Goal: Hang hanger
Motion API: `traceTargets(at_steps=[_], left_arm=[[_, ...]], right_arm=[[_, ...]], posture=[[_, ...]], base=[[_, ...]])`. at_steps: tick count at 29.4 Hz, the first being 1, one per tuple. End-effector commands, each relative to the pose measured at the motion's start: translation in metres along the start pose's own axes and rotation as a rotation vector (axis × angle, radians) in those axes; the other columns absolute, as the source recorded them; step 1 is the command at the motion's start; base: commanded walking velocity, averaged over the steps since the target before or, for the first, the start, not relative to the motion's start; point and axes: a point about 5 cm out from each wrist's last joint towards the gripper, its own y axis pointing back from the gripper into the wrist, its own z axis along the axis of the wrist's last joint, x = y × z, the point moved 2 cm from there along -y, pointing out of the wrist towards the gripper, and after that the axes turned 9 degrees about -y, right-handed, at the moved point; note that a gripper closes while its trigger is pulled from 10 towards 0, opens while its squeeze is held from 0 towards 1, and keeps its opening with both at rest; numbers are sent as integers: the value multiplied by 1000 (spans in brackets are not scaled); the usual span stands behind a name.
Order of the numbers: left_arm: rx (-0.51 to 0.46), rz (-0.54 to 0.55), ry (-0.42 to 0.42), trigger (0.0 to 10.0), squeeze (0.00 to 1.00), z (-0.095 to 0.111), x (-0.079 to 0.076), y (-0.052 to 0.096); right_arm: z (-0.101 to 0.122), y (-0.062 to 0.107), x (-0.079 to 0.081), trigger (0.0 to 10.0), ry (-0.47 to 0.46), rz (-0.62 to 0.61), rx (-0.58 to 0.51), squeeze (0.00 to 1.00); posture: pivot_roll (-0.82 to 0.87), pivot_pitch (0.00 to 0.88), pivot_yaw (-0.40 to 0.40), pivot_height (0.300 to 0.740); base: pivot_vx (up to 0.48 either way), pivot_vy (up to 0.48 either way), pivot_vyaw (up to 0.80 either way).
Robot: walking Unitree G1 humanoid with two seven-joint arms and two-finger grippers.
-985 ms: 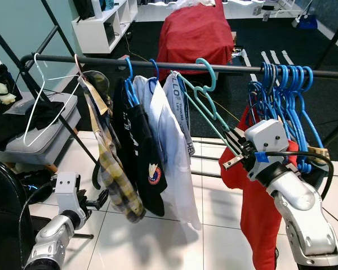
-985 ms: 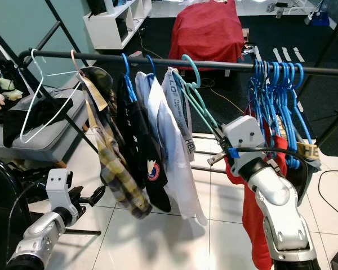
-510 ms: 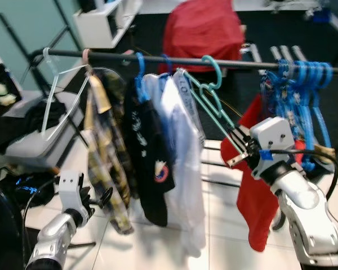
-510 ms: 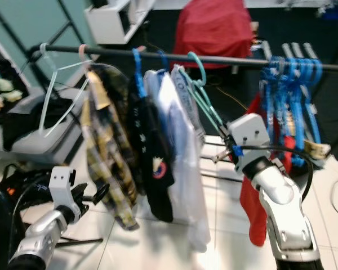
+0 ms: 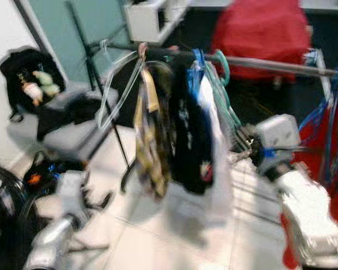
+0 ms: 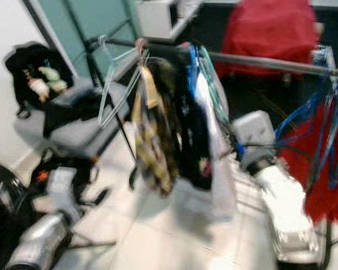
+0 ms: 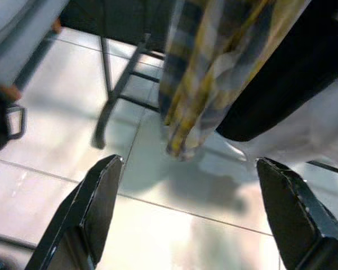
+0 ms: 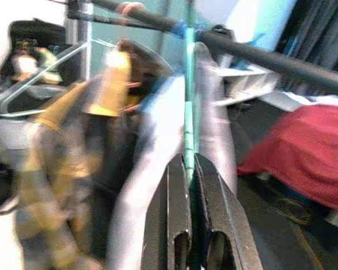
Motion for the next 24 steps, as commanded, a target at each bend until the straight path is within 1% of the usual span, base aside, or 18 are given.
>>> traceTargets(at_steps=[1,8,10,13,20,24], left_arm=[[-28,-38,1,10000,0,8,-10,-8],[-28,-33,6,10000,0,7,-10,-8],[-18,-28,25,10000,0,6,-10,-8],[-10,-28,31,10000,0,4,-11,-8],[-10,-27,33,10000,0,4,-11,-7],[-13,-37,35,10000,0,4,-12,-8]], right_arm=[[5,5,-1,10000,13,2,-19,0],[5,5,-2,10000,13,2,-19,0],[5,5,-2,10000,12,-1,-19,0],[5,5,-2,10000,11,-3,-16,0],[1,6,-1,10000,-8,6,1,0],[1,7,-2,10000,-14,-3,-2,0]], posture=[[-85,115,85,740],[-85,119,85,740],[-85,122,83,740],[-85,123,83,740],[-86,124,83,740],[-88,125,85,740]], base=[[461,0,0],[447,0,0],[0,0,0],[0,0,0],[0,0,0],[0,0,0]])
